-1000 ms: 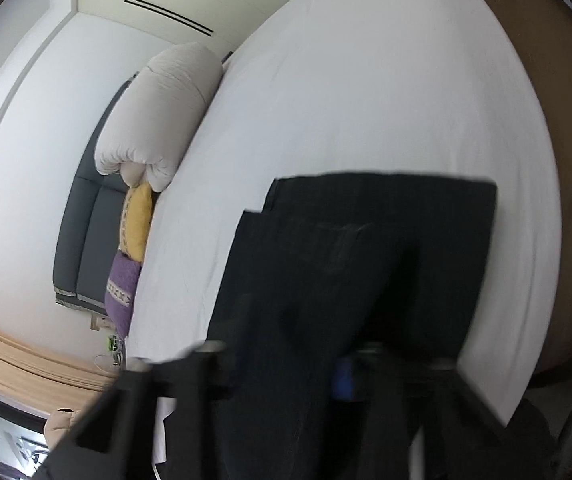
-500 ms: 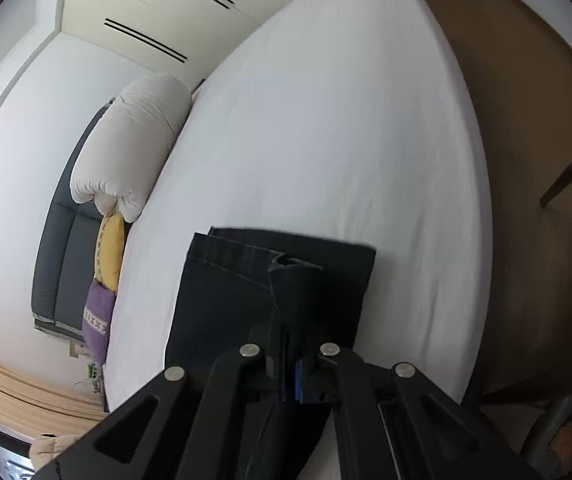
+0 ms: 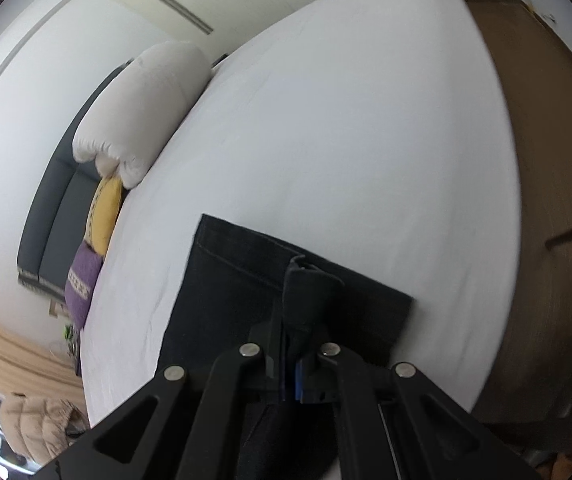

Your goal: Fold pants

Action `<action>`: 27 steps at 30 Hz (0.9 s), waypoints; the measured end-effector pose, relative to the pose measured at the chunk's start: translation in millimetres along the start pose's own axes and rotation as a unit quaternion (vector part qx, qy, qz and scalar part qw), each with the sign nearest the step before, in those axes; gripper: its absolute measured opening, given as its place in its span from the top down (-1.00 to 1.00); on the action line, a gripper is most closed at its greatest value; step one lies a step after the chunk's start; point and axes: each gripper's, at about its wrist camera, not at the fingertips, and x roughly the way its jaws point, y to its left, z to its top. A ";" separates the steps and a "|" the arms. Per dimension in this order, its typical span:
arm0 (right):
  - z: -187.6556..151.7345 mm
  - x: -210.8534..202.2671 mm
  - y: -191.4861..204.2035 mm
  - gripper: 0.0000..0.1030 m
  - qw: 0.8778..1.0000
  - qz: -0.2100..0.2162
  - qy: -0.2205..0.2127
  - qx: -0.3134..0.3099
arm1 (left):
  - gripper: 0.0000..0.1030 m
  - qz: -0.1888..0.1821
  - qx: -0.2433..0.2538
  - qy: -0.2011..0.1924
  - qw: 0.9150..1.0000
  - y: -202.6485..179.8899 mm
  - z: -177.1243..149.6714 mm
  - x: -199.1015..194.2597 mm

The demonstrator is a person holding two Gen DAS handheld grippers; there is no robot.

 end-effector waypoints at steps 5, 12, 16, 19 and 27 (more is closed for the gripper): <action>-1.3 0.9 -17.3 0.98 1.000 0.006 0.007 0.013 | 0.74 0.003 0.009 -0.002 1.000 -1.3 -3.4 -0.9; 7.0 -31.1 -26.9 0.06 1.000 -0.003 -0.017 0.012 | 0.74 0.015 0.018 -0.008 1.000 -8.6 -7.2 -5.8; 8.9 -77.3 -5.5 -0.67 0.993 -0.058 -0.095 -0.031 | 0.74 0.021 0.016 -0.008 1.000 -9.6 -8.9 -13.2; 15.9 -85.1 24.0 -0.47 0.993 -0.043 -0.079 -0.080 | 0.74 0.026 0.019 -0.011 0.999 -11.9 -6.8 -18.7; 14.3 -4.1 102.1 0.46 0.976 0.005 0.093 -0.199 | 0.73 0.026 0.035 -0.038 0.998 -21.2 -3.2 -33.5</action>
